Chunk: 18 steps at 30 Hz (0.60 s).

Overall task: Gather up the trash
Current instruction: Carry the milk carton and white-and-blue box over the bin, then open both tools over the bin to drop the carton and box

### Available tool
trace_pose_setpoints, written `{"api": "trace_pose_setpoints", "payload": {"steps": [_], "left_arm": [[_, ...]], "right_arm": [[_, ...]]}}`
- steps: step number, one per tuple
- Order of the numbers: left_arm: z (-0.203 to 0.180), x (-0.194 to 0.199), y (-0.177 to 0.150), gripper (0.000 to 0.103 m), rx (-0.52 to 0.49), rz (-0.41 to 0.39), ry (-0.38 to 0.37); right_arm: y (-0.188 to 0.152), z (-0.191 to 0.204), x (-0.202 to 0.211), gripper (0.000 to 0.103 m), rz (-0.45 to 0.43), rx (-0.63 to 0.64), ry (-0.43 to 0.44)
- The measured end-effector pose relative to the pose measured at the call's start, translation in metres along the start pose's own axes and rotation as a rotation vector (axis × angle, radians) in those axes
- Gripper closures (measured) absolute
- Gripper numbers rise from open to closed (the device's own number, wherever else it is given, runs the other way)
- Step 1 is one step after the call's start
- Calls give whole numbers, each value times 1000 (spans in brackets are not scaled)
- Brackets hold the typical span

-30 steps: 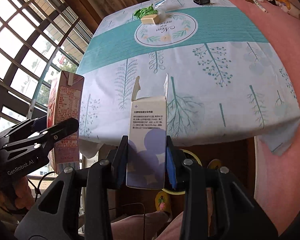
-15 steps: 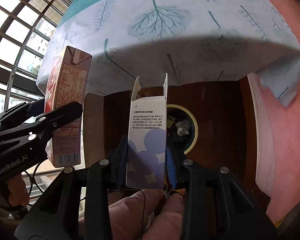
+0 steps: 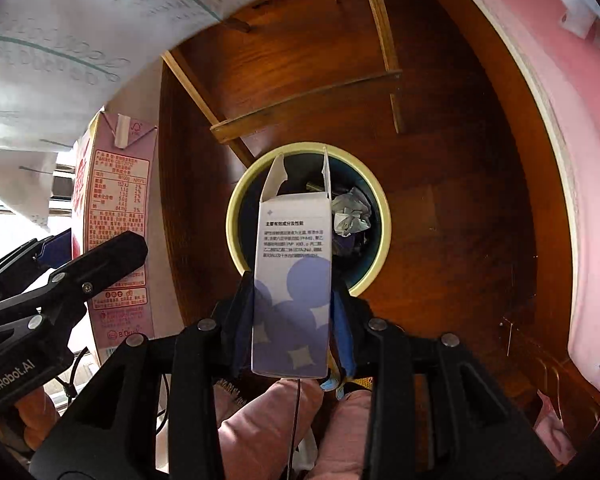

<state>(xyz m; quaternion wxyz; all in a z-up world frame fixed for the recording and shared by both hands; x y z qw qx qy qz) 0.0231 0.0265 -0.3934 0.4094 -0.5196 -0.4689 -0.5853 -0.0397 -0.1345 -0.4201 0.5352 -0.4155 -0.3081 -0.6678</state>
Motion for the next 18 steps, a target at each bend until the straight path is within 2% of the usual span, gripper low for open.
{"api": "trace_pose_setpoints", "payload": {"steps": [2, 4, 6, 8, 11, 18], "left_arm": [[2, -20, -2, 43, -2, 10, 1], [7, -35, -3, 17, 16, 19, 21], [8, -48, 0, 8, 44, 28, 42], [13, -58, -1, 7, 62, 47, 51], [15, -60, -2, 7, 73, 25, 77], [19, -34, 1, 7, 100, -15, 101]], "right_arm": [[4, -12, -16, 69, 1, -10, 8], [9, -20, -27, 68, -12, -15, 25], [11, -28, -37, 59, -33, -5, 17], [12, -33, -43, 54, -51, 0, 27], [14, -34, -47, 53, -67, 38, 4], [23, -23, -34, 53, -68, 59, -10]]}}
Point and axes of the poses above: each gripper's, at about its wrist camera, not at the fingertips, and x roughly against the way its jaws point, z to its left, y to its top, the point moved 3 cm from there along -x, roughly the way its jaws point, and after that the axes turned 12 degrees about y, right-handed, at the moved point
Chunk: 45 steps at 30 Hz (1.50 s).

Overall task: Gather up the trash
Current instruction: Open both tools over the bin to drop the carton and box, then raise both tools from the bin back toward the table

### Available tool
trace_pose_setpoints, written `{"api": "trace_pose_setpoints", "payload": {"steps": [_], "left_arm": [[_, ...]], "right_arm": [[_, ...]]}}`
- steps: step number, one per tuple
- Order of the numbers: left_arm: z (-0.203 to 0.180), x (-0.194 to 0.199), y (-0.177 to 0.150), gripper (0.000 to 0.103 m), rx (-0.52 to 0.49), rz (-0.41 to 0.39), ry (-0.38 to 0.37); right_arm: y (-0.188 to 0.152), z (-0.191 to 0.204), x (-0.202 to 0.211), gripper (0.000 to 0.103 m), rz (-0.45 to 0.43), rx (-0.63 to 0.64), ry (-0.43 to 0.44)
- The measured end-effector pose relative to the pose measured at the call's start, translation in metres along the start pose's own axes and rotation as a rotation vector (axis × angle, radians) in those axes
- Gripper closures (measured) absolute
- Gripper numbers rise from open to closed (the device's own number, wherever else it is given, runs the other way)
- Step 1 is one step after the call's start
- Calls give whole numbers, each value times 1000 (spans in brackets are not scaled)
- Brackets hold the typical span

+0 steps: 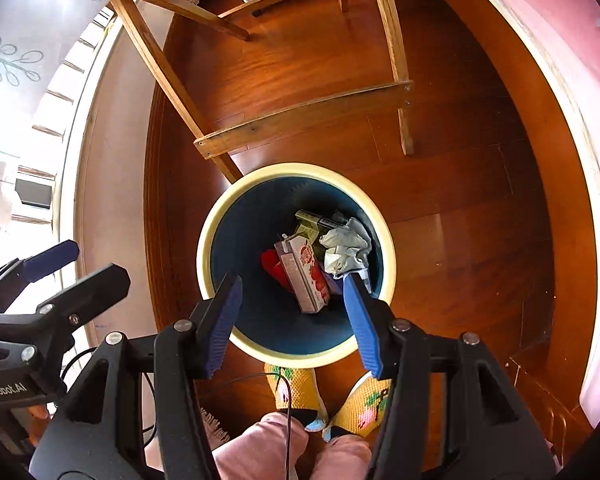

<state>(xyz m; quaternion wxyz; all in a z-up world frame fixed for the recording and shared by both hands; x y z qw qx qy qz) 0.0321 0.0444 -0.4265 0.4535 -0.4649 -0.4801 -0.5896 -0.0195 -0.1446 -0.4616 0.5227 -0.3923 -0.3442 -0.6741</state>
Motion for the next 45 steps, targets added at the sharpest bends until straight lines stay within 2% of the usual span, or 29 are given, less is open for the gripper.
{"api": "trace_pose_setpoints", "payload": {"steps": [7, 12, 19, 25, 32, 38, 42, 45], "left_arm": [[6, 54, 11, 7, 11, -50, -12], [12, 113, 15, 7, -18, -80, -17], [21, 213, 19, 7, -68, -153, -43], [40, 301, 25, 7, -92, -269, -44], [71, 381, 45, 7, -79, -390, -16], [92, 430, 66, 8, -67, -475, -50], [103, 462, 79, 9, -64, -561, -35], [112, 479, 91, 9, -58, -590, -35]], "right_arm": [[7, 10, 34, 53, -11, -21, -12], [8, 29, 80, 48, -26, -26, 8], [4, 80, 161, 48, -33, 10, 15], [1, 133, 230, 48, -64, 92, 16], [10, 186, 301, 48, -169, 162, 27], [33, 227, 357, 48, -287, 218, 35], [48, 255, 389, 48, -371, 268, 18], [60, 275, 409, 48, -426, 295, 3]]}}
Point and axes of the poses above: each gripper's, at about its wrist camera, not at the fingertips, and x roughly against the way its jaws point, z to its left, y to its top, the point moved 3 cm from there along -x, roughly the way its jaws point, and after that the axes turned 12 degrees about y, right-handed, at the moved point
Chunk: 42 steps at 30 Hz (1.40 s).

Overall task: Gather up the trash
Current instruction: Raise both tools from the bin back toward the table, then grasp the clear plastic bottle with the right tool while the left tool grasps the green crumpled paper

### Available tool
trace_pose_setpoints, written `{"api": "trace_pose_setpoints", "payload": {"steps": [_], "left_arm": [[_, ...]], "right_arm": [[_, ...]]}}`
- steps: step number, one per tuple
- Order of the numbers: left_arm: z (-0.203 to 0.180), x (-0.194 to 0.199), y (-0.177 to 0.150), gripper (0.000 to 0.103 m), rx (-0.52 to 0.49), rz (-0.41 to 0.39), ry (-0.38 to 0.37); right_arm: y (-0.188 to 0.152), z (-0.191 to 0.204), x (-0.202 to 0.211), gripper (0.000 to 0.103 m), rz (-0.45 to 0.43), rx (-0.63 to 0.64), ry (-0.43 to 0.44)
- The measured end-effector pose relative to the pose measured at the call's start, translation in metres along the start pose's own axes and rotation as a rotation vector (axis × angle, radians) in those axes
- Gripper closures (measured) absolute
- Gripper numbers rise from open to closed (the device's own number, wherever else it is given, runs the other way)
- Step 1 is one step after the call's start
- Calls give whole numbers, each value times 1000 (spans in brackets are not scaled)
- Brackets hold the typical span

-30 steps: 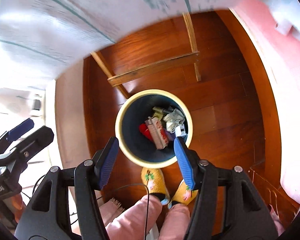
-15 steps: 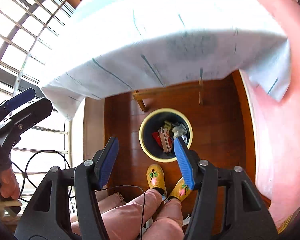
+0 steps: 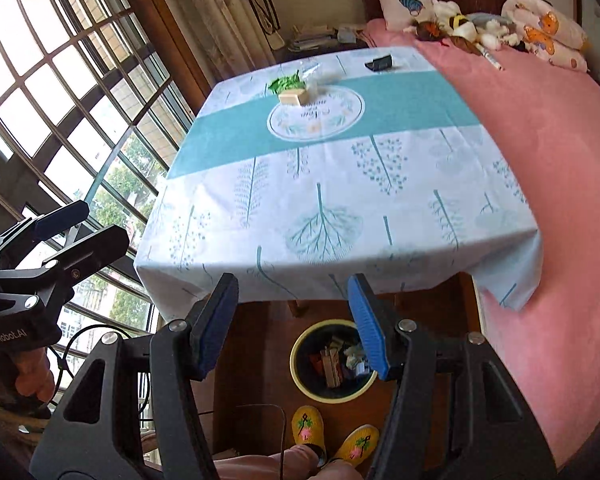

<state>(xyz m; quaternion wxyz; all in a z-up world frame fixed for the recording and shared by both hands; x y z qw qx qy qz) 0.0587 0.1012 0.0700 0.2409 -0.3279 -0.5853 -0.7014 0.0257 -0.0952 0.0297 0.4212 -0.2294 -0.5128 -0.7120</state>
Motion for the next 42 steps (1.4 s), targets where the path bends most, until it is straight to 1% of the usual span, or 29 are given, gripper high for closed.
{"api": "trace_pose_setpoints", "payload": {"steps": [4, 7, 9, 14, 17, 20, 25, 30, 32, 35, 37, 40, 42], "left_arm": [[15, 4, 26, 9, 31, -14, 2], [27, 4, 49, 9, 53, -19, 7], [33, 0, 65, 9, 60, -21, 23], [44, -22, 108, 9, 87, -42, 72], [45, -46, 135, 9, 106, -41, 92], [40, -87, 165, 9, 122, -18, 125], [29, -175, 219, 9, 132, 65, 219], [24, -269, 267, 9, 143, 150, 274], [21, -313, 285, 9, 157, 189, 289], [22, -369, 299, 9, 189, 248, 309], [26, -405, 307, 12, 222, 292, 313], [33, -451, 309, 17, 272, 359, 301], [37, -471, 304, 18, 305, 392, 294]], "right_arm": [[29, 15, 11, 48, -39, 35, -24], [49, 18, 15, 48, -60, 60, -45], [64, 18, 14, 48, -63, 77, -54], [110, 4, -6, 48, -51, 124, -72], [144, -9, -27, 48, -46, 156, -51], [181, -31, -61, 48, -11, 168, 13], [245, -77, -146, 48, 106, 166, 122], [306, -124, -229, 48, 204, 153, 184], [332, -142, -261, 48, 227, 146, 206], [366, -164, -312, 48, 259, 139, 220], [385, -175, -346, 50, 277, 131, 231], [407, -186, -393, 51, 298, 119, 235], [417, -191, -421, 52, 310, 99, 240]]}}
Point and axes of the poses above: each gripper's, at about its wrist camera, not at the fingertips, and x roughly against the way its jaws point, z to its left, y to its top, the point moved 3 cm from there along -x, roughly the way its jaws point, and after that the axes turned 12 degrees about y, right-handed, at the moved point
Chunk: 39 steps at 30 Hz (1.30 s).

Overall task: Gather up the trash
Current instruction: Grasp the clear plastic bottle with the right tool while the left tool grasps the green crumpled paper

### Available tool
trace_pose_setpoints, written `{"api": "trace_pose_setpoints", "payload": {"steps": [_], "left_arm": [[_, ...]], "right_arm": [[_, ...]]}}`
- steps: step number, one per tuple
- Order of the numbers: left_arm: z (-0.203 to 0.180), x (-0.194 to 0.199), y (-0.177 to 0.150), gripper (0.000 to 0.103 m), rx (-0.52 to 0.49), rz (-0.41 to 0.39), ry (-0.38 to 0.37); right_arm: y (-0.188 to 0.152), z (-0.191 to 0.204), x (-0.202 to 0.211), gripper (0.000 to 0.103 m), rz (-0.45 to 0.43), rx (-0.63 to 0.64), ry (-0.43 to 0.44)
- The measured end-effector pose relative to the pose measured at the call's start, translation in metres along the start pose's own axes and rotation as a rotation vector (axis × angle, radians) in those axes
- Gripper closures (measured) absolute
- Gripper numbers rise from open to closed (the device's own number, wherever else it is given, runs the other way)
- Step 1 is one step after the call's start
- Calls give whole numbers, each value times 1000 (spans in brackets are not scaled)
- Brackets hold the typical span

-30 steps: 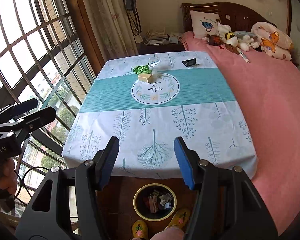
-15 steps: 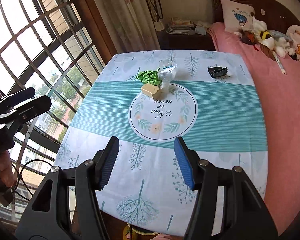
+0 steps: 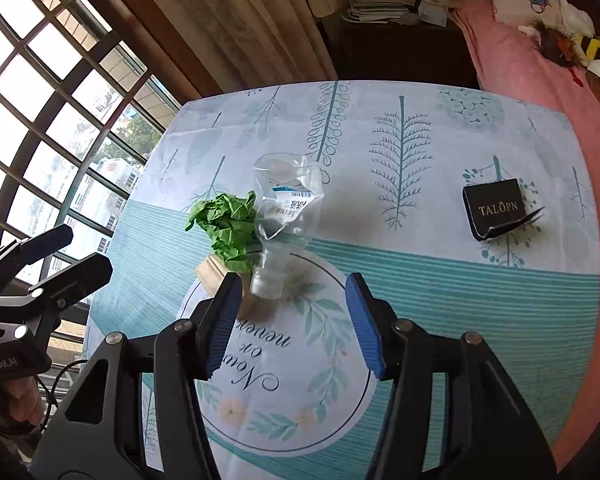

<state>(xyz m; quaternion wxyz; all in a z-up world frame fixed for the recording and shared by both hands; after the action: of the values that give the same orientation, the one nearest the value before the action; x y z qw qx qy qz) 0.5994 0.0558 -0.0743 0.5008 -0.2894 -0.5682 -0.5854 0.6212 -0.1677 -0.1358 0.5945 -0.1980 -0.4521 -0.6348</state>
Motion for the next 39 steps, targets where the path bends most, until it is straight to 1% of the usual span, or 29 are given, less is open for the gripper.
{"api": "trace_pose_setpoints", "payload": {"steps": [4, 7, 9, 10, 12, 17, 20, 21, 23, 24, 25, 27, 28, 30, 31, 35, 39], "left_arm": [[-6, -38, 14, 18, 35, 60, -3], [-12, -61, 21, 18, 53, 98, -9], [-18, -75, 25, 18, 62, 123, -18], [-18, -78, 24, 18, 65, 132, -21], [-25, -86, 25, 18, 66, 146, -24], [-35, -106, 28, 21, 58, 183, -35], [-40, -113, 30, 21, 68, 200, -57], [-41, -115, 30, 22, 68, 206, -54], [-44, -120, 30, 28, 62, 218, -41], [-46, -123, 30, 34, 60, 228, -44], [-48, -126, 29, 42, 62, 235, -49], [-51, -129, 28, 47, 64, 241, -60], [-53, -128, 28, 53, 60, 229, -56], [-57, -128, 27, 57, 44, 223, -60], [-58, -126, 27, 60, 39, 215, -51], [-61, -115, 25, 64, 21, 178, -42], [-50, -91, 19, 64, 21, 137, -50]], "right_arm": [[24, -16, -33, 54, 8, -44, 27], [37, -28, -53, 58, 22, -66, 54], [40, -32, -64, 67, 35, -69, 72], [40, -33, -67, 70, 37, -69, 84], [42, -36, -71, 80, 35, -68, 115], [34, -34, -67, 82, 26, -70, 133], [27, -36, -57, 82, 9, -81, 120], [25, -38, -54, 82, 3, -86, 113], [22, -42, -47, 83, -7, -100, 103], [21, -44, -44, 83, -11, -107, 102], [19, -45, -42, 83, -14, -112, 103], [17, -47, -39, 83, -21, -116, 98], [16, -48, -38, 83, -23, -116, 96], [13, -49, -35, 83, -26, -120, 95], [12, -49, -34, 83, -28, -122, 94], [4, -49, -29, 83, -31, -129, 93], [-4, -44, -21, 84, -39, -126, 92]]}}
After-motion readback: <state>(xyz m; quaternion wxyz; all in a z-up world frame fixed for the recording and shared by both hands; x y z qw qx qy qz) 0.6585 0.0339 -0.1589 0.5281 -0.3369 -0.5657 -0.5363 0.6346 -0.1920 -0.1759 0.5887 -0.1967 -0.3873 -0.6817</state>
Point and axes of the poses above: each gripper's, at about its wrist camera, not at the fingertips, and x roughly against the way its jaws point, z to its left, y to its top, the point moved 3 cm from there along -x, roughly the way its jaws point, and after that the axes turned 12 degrees about y, right-handed, at the moved point
